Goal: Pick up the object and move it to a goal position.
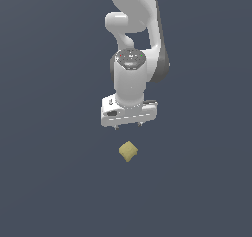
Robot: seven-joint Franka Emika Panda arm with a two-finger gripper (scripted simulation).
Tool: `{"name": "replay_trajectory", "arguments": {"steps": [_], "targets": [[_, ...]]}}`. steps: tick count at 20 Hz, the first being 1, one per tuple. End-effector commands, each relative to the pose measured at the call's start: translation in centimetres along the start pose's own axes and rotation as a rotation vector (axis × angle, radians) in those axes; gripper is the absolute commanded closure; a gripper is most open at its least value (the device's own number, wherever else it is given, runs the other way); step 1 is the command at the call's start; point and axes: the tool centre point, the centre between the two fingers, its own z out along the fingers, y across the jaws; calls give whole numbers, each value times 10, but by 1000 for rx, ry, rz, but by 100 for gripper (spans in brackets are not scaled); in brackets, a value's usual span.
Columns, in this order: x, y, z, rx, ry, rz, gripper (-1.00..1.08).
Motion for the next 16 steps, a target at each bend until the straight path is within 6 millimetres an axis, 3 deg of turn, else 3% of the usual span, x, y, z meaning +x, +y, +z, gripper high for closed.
{"name": "replay_trajectory", "arguments": {"steps": [1,16], "targets": [[7,1,8,-1,-4,-63,-92],[43,6,61,12,-20,-444,-92]]}}
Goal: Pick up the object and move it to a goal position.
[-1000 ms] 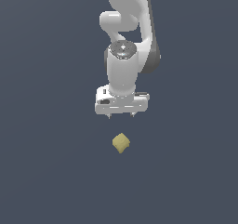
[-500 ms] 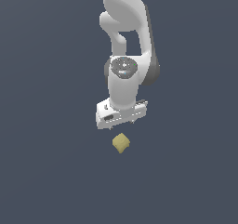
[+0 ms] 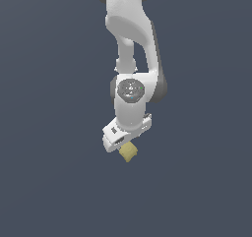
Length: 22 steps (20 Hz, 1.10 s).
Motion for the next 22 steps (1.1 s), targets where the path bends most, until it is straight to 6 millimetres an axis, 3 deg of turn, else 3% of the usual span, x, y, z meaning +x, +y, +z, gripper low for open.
{"name": "replay_trajectory", "arguments": {"steps": [1,16,22], "targets": [[4,2,6,2,0,-47,-92],[9,7,23,8,-1,-127,-92],[8,6,51,8,-1,-130,-92]]}}
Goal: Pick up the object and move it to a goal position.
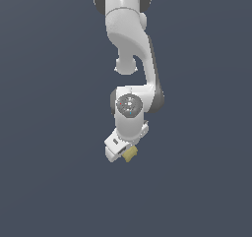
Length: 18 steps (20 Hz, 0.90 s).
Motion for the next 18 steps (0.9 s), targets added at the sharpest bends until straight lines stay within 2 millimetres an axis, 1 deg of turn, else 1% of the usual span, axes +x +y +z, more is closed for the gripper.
{"name": "replay_trajectory", "arguments": {"steps": [1,5,9,10,18], "targets": [[-1,-1,15,1,-1,-1,-92],[0,-1,27,1,-1,-3,-92],[1,0,28,1,-1,-3,-92],[1,0,28,1,-1,-3,108],[1,0,28,1,-1,-3,108]]}}
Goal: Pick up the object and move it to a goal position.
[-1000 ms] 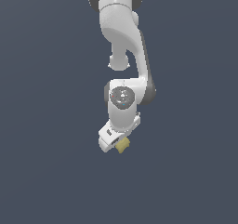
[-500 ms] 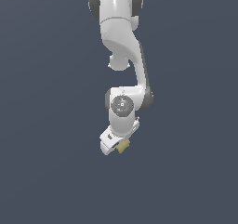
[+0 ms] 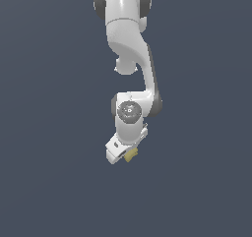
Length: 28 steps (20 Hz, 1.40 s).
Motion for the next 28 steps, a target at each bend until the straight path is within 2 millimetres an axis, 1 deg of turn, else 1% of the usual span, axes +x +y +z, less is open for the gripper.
{"name": "replay_trajectory", "arguments": {"steps": [1,4,7,10,12,16,24,28], "targets": [[0,0,0,0,0,0,108],[0,-1,0,0,0,0,108],[2,-7,-2,0,0,0,108],[6,-19,-5,0,0,0,108],[9,-31,-9,0,0,0,108],[20,-63,-18,0,0,0,108],[47,-145,-42,-1,0,0,108],[58,-176,-51,-1,0,0,108]]}}
